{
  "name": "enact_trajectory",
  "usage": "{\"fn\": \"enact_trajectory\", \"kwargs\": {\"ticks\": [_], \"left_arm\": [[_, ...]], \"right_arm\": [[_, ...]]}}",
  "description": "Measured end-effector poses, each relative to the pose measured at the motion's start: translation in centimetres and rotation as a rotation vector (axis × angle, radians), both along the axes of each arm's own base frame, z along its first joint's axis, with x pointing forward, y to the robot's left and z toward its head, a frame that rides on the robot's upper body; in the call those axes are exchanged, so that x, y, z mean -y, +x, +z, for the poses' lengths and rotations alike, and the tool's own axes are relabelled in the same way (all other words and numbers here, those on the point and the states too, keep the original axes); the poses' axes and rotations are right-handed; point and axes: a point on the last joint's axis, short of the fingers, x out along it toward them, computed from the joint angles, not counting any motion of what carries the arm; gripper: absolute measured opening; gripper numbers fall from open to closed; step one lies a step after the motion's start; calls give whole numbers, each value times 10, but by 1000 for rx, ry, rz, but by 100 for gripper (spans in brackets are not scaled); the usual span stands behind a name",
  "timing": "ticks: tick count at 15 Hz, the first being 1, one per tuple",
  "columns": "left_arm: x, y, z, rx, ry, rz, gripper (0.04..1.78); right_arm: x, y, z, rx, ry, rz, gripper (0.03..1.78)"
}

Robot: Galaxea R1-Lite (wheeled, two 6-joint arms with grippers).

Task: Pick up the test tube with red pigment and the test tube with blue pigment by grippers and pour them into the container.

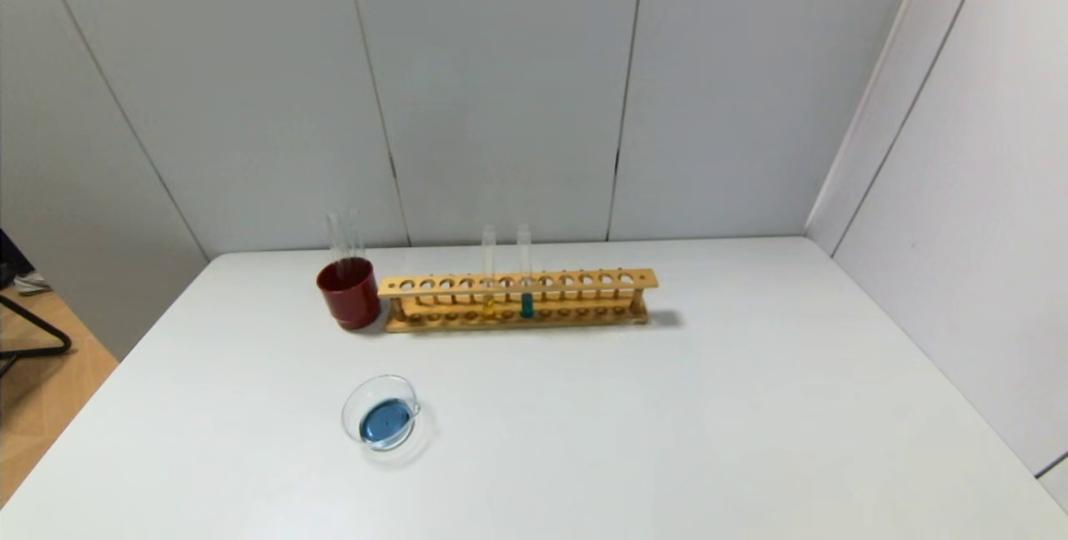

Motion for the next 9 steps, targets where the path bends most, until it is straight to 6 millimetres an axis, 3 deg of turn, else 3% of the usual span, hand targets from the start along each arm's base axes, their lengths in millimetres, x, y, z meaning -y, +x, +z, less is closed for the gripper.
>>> {"fn": "enact_trajectory", "kwargs": {"ticks": [4,9], "left_arm": [[1,5,-28,-81,-66,-93,175],[4,10,-59,-359,-244,-232,175]], "right_arm": [[0,0,0,0,0,0,175],[0,0,0,0,0,0,175]]}}
